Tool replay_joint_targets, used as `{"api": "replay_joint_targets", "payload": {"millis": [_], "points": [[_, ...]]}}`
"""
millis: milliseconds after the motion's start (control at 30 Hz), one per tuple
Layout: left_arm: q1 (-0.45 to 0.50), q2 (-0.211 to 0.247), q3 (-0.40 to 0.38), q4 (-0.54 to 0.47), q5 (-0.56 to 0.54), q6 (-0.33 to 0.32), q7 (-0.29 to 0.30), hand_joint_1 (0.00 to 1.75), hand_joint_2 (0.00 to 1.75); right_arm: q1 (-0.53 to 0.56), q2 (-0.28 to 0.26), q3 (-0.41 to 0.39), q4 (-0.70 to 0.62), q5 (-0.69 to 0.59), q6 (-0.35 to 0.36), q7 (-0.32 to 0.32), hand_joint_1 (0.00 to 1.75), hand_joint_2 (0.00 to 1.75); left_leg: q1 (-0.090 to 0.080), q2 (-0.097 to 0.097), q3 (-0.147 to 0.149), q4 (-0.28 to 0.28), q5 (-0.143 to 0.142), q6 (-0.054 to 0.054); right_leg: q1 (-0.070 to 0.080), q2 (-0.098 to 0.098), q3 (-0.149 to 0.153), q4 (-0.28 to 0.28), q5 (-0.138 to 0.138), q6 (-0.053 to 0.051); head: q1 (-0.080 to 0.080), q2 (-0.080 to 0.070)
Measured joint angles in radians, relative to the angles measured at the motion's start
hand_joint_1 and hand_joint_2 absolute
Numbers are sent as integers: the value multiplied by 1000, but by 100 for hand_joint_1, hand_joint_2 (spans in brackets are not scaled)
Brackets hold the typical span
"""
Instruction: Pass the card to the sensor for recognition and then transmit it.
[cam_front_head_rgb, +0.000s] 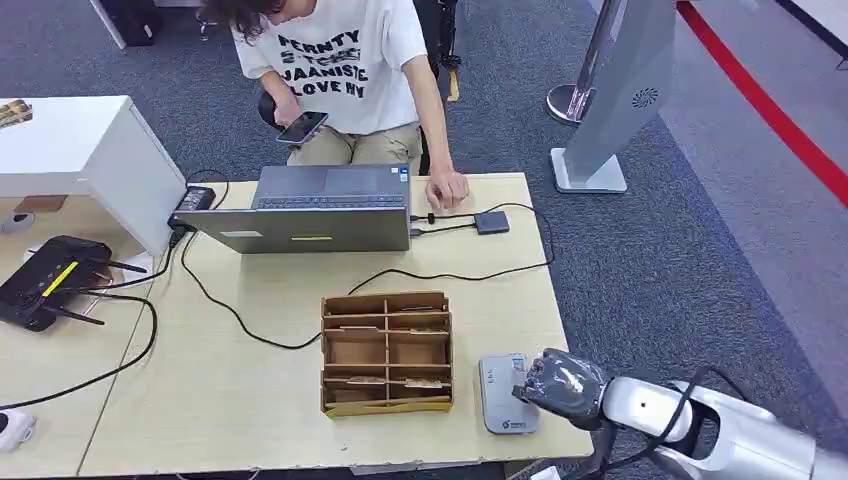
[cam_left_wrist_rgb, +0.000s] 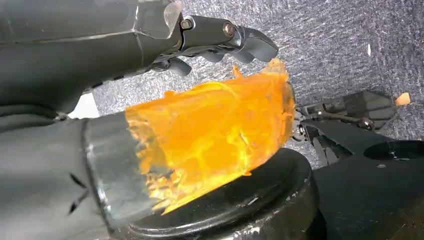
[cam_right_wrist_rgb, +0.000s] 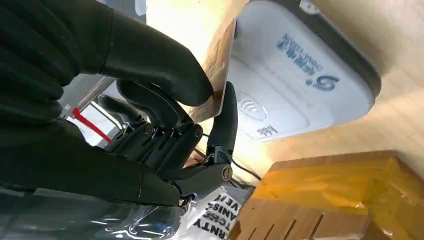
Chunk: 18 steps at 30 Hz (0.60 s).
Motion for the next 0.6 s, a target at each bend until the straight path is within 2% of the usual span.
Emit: {"api": "replay_joint_targets", "payload": {"millis": [600], "points": [[0, -4, 0, 0, 3, 0, -1, 0, 0, -1, 3, 27, 26, 2, -10, 5, 175, 175, 0, 0, 0, 0, 0, 0, 0, 0, 0, 0, 0, 0, 0, 0]]}}
